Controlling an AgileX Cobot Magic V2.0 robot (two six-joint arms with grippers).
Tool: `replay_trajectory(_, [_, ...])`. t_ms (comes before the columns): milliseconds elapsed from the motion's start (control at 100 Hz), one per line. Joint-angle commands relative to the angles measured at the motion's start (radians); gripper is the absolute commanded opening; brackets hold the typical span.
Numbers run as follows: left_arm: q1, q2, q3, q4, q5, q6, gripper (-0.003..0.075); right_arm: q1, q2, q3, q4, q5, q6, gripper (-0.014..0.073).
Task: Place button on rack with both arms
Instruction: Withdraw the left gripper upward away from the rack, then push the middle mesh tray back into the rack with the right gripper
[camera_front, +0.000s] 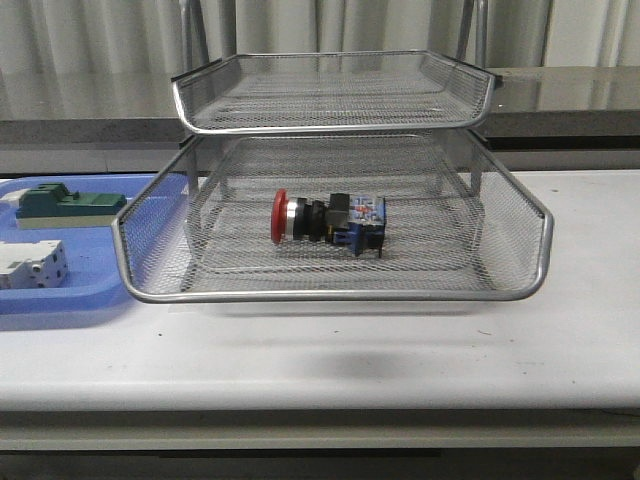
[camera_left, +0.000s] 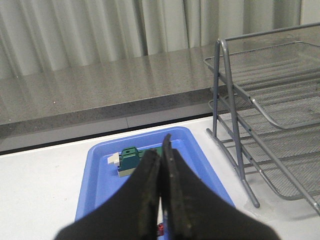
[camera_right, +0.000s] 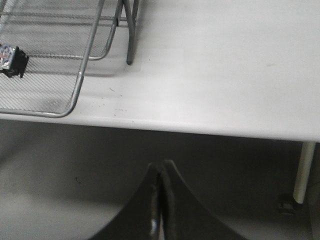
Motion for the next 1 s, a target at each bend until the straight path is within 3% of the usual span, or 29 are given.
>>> replay_trajectory(0, [0.003,0.009,-0.027,-0.015,-0.081,-0.005,-0.002,-0.003,0.008,-0.033,0.032,-0.135,-0.004,-0.0071])
replay_trajectory(300, [0.003,0.009,-0.027,-0.015,-0.081,-0.005,-0.002,-0.001,0.192,-0.033,0.264,-0.224,-0.254,-0.0071])
replay_trajectory(680, [0.003,0.009,-0.027,-0.015,-0.081,-0.005,-0.002,0.002,0.49,-0.033,0.716,-0.222,-0.866,-0.0069])
replay_trajectory(990, [0.003,0.009,-0.027,-0.015,-0.081,-0.005,-0.002,0.193,0.637,-0.033,0.747,-0.277,-1.089,-0.0062])
